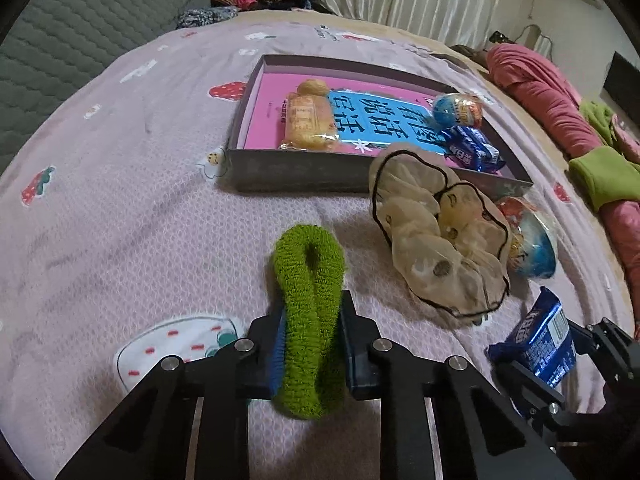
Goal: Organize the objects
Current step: 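Grasp the green hair tie with the left gripper while the right grasps the blue packet, then carry the green hair tie and blue packet over the grey tray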
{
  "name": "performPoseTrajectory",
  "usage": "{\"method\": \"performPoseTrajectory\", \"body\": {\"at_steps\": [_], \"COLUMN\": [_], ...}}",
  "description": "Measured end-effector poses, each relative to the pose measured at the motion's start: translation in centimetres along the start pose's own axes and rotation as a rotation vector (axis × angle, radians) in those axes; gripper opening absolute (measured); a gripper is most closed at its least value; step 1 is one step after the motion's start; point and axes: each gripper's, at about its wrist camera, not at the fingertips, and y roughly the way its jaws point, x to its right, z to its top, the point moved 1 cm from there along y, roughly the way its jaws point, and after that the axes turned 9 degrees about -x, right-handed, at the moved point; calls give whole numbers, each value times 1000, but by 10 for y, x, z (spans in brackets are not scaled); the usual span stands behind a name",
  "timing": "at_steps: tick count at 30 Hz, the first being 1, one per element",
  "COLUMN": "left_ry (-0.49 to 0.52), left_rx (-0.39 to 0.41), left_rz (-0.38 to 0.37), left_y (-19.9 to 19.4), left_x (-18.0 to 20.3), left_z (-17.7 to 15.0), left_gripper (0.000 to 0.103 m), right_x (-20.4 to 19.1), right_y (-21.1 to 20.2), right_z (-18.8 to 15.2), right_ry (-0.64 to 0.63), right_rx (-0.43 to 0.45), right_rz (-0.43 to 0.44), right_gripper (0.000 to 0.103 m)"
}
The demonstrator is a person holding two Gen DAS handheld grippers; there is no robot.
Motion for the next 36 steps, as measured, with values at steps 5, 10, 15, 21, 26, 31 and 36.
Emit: {"method": "performPoseTrajectory", "body": {"at_steps": [5, 10, 15, 21, 26, 31, 36], "left_ry": [15, 20, 29, 50, 39, 25, 10], "left_rx": [5, 5, 6, 33, 42, 67, 100], "left_rz": [2, -5, -14, -12, -15, -12, -9], "left_y": [-7, -17, -26, -46, -60, -79, -98], "left_x": [6, 10, 17, 25, 25, 25, 23], "left_z": [-13, -27, -39, -51, -67, -80, -86], "left_gripper": [22, 22, 22, 22, 22, 22, 22], "right_x": [1, -3, -12, -12, -14, -19, -19], "right_y": [-4, -13, -25, -48, -61, -78, -97], "right_z": [-3, -7, -12, -16, -21, -28, -32], "right_ry": [5, 3, -18, -15, 1, 5, 18], "right_rx": [-4, -1, 13, 49, 68, 92, 125], "right_rz": [37, 65, 60, 40, 42, 60, 68], "right_gripper": [59, 58, 57, 57, 57, 57, 57]}}
